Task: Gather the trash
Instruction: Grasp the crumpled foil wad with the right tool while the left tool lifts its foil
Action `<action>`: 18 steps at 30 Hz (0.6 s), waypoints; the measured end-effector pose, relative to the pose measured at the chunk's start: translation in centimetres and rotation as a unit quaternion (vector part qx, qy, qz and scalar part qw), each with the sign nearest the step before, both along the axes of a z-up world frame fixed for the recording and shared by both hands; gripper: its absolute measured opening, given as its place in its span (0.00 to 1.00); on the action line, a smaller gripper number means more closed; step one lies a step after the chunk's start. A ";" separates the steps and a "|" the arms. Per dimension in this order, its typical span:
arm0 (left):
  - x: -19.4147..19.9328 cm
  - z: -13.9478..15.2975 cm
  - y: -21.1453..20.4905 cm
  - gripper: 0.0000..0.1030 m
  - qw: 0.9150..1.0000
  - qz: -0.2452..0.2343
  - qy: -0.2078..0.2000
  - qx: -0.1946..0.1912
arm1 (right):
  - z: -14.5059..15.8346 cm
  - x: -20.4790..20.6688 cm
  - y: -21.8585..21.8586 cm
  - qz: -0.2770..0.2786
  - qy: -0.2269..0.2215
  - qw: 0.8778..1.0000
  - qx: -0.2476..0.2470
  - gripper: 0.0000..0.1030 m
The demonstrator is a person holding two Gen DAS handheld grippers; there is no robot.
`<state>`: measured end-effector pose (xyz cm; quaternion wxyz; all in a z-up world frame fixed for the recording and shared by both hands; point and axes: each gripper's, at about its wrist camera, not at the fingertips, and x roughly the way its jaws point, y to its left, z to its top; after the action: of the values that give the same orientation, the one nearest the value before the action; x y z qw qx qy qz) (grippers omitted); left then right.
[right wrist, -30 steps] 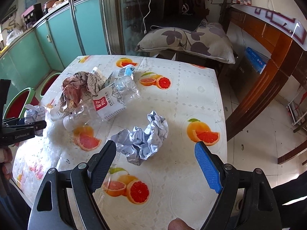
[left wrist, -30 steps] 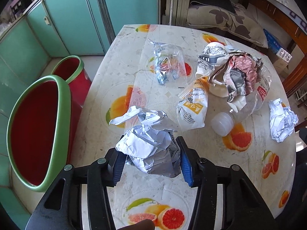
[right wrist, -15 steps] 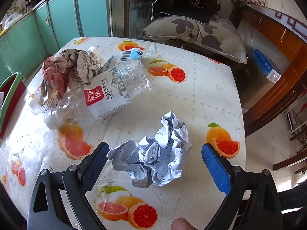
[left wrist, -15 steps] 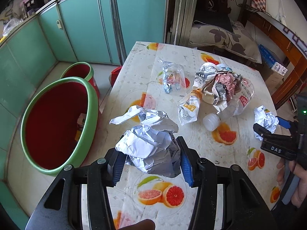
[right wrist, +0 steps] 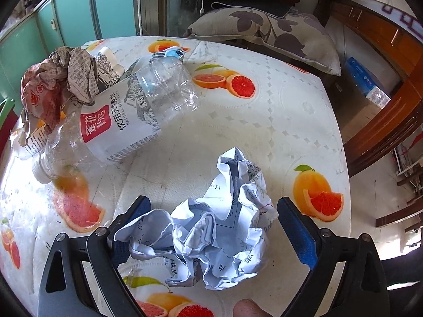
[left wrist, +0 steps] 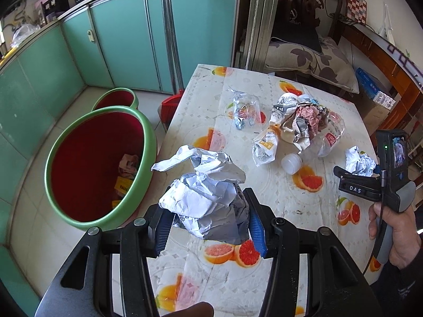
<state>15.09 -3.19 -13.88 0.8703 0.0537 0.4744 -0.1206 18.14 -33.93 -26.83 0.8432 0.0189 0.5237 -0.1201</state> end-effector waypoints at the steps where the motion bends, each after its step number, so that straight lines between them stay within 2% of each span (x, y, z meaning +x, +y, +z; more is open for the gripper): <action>1: -0.1 0.0 0.0 0.48 1.000 0.000 0.000 0.000 | 0.0 0.0 0.0 0.002 -0.002 1.000 0.000 0.89; 4: -0.5 0.2 0.3 0.48 1.000 0.000 -0.002 -0.001 | 0.5 -0.1 0.7 0.011 -0.008 1.000 -0.016 0.64; 8: -0.9 0.6 0.5 0.48 1.000 0.001 -0.005 -0.005 | 1.2 -0.3 0.9 0.010 -0.012 1.000 -0.015 0.49; 13: -1.2 1.3 0.9 0.48 1.000 0.006 -0.014 -0.011 | 2.8 -1.2 1.3 0.015 -0.023 1.000 -0.014 0.47; 18: -1.5 2.1 1.9 0.48 0.999 0.017 -0.025 -0.021 | 6.0 -2.5 2.5 0.022 -0.041 0.999 -0.020 0.47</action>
<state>13.60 -1.28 -11.73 0.8847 0.0302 0.4510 -0.1142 15.61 -31.46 -20.85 0.8668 -0.0046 0.4861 -0.1108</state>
